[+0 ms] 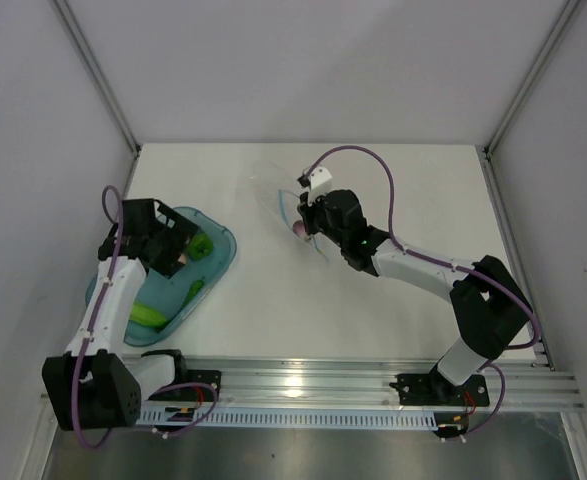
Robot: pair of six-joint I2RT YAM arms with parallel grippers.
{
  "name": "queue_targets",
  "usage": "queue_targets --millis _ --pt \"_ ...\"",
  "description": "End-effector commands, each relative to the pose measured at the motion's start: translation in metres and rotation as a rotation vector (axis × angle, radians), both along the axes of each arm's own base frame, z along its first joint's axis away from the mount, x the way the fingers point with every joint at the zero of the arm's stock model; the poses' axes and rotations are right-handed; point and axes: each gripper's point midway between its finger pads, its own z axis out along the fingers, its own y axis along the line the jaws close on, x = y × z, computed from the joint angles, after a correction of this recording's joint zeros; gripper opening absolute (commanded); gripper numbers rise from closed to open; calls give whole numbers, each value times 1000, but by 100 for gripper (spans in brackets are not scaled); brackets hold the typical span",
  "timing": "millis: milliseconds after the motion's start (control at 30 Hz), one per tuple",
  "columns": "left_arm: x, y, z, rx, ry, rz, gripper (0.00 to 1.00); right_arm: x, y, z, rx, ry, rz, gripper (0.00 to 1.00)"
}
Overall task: Place the food in the zip-top bag and seal the zipper
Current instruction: Pick up the fake vegetable from the bin.
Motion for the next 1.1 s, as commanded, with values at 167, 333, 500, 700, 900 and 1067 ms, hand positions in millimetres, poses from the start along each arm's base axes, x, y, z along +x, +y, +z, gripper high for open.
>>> queue_targets --millis 167,333,500,700,900,1067 --pt "37 12 -11 -66 -26 181 100 7 5 21 47 -39 1 0" --pt "53 26 -20 -25 29 238 100 8 4 20 48 -38 2 0" --pt "66 42 -35 46 174 246 99 9 2 21 52 -41 4 0" --pt "93 48 -55 65 189 200 99 9 2 21 55 -42 8 0" --pt "93 51 -71 61 212 212 99 10 1 20 55 -40 8 0" --pt "95 45 -83 32 234 196 99 10 1 20 74 -26 6 0"
